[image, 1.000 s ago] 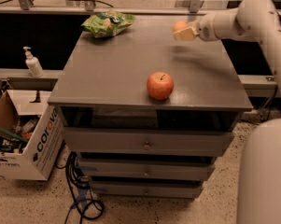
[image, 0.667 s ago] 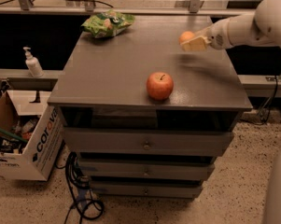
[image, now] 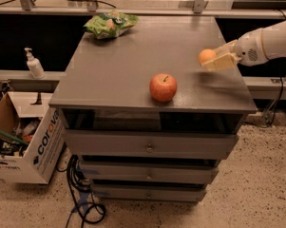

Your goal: Move orange near apple

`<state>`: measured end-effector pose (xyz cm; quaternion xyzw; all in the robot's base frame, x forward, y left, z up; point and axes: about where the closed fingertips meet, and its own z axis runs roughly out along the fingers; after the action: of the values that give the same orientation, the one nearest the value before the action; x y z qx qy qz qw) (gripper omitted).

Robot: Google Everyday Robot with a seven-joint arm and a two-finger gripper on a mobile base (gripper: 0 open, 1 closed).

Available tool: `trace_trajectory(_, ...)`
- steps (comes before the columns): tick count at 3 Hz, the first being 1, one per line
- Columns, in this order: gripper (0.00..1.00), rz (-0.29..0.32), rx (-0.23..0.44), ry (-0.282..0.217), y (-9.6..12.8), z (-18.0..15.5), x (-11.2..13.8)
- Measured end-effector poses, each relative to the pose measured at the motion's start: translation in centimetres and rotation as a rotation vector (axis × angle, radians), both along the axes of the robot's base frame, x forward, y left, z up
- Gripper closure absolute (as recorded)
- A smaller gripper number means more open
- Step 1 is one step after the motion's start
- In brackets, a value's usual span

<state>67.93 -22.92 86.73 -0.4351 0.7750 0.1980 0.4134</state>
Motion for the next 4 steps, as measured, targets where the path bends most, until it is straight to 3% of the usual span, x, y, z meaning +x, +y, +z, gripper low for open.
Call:
trace_trajectory(1,1.0,0.106,-0.004,0.017,0.2,0.5,-4.0)
trace_trajectory(3,1.0,0.363,0.006,0.055,6.7,-0.9,-10.0)
trace_trajectory(4,1.0,0.436,-0.007,0.059,9.8,-1.9,-11.2)
